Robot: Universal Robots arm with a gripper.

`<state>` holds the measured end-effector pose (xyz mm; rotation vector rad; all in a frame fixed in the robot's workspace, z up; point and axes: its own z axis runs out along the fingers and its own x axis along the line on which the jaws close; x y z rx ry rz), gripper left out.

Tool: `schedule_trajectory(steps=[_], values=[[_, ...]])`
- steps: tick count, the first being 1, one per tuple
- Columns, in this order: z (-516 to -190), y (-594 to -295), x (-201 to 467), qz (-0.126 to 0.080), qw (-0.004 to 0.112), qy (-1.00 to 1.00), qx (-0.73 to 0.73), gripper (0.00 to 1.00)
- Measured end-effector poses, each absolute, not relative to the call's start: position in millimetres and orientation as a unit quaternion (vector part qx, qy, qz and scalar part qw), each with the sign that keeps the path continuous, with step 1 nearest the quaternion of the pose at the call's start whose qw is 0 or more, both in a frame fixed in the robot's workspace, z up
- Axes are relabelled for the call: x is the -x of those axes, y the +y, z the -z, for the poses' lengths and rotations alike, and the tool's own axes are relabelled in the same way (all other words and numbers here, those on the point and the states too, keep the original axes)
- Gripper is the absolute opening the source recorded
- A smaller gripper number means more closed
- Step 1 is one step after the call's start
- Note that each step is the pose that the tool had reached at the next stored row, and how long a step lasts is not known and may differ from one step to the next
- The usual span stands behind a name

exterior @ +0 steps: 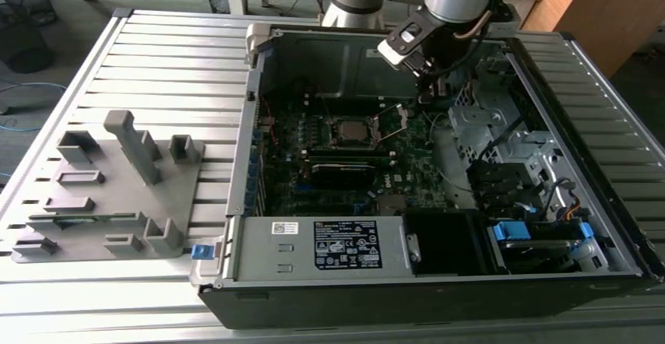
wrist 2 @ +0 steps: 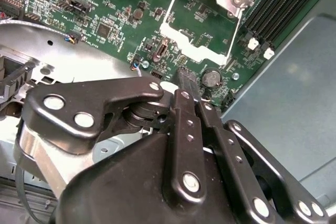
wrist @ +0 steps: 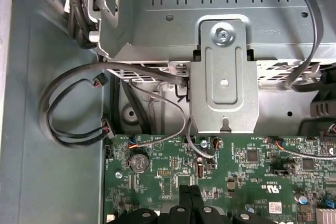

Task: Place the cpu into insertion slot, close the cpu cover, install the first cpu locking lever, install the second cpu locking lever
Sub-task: 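Close the cpu cover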

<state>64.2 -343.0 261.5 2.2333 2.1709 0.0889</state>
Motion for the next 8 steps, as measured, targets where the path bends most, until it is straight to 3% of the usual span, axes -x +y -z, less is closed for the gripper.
schedule_trajectory(steps=[8], values=[[-249,-343,-67,-0.028,0.013,0.697,-0.717,0.11]])
